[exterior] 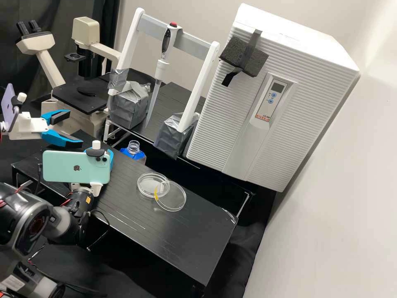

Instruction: Open the bottle

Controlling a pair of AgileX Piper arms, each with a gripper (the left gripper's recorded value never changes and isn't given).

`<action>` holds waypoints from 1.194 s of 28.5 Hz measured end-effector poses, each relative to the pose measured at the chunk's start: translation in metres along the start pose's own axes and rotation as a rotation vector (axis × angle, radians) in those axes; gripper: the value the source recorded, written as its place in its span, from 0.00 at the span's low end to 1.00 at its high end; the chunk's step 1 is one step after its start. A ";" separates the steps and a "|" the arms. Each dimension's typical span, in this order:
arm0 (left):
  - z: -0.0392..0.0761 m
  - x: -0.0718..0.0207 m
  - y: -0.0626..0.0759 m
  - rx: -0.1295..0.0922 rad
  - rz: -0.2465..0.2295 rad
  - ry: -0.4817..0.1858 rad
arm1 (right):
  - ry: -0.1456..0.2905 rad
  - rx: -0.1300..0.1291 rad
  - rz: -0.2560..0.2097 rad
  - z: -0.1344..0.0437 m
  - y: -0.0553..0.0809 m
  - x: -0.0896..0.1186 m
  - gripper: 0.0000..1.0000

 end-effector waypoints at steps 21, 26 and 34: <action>0.000 0.0024 0.002 0.010 -0.001 0.001 | -0.034 0.001 0.044 0.010 0.006 0.000 0.00; 0.000 0.0024 0.002 0.010 -0.001 0.001 | -0.033 0.000 0.046 0.009 0.007 0.000 1.00; 0.000 0.0024 0.002 0.010 -0.001 0.001 | -0.021 -0.050 0.049 0.006 0.008 0.003 1.00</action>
